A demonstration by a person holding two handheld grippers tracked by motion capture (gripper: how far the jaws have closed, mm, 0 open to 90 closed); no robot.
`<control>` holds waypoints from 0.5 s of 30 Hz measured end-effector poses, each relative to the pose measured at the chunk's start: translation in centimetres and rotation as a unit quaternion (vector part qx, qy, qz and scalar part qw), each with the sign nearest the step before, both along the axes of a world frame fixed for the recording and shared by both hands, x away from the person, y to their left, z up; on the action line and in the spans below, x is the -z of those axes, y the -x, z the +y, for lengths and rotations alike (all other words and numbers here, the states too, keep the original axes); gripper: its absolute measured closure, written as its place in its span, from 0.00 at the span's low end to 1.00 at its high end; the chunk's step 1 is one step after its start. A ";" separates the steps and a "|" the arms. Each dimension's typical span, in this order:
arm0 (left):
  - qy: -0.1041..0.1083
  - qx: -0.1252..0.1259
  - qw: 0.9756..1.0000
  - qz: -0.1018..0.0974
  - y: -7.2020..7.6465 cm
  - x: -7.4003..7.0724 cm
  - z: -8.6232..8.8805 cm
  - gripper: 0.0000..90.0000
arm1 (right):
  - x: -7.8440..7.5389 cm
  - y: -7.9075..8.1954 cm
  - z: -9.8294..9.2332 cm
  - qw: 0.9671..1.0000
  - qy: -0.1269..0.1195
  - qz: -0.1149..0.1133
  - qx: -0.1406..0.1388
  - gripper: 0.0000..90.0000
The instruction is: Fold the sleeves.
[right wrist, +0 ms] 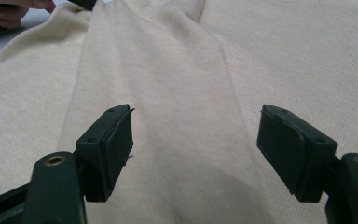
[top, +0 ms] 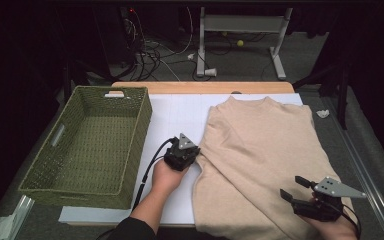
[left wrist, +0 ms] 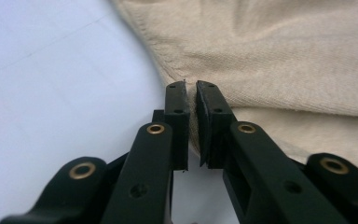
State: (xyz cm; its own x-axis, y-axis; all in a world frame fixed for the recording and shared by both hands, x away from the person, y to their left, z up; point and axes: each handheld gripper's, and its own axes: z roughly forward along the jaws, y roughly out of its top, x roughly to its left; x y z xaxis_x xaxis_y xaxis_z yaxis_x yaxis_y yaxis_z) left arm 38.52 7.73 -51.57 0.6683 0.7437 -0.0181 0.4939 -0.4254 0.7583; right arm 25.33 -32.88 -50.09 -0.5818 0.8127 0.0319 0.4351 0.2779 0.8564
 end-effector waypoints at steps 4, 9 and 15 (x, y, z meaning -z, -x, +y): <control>0.002 -0.018 1.000 0.013 -0.5 0.3 0.4 0.90 | 0.1 0.0 0.0 1.000 0.000 0.002 0.002 0.29; 0.002 -0.025 1.000 0.014 -0.2 0.1 -0.1 0.88 | 0.3 0.0 0.0 1.000 -0.003 0.006 0.003 0.29; 0.024 -0.020 0.999 -0.010 -0.1 -0.7 -1.8 0.60 | 0.3 -0.1 0.5 1.000 -0.001 0.004 -0.005 0.28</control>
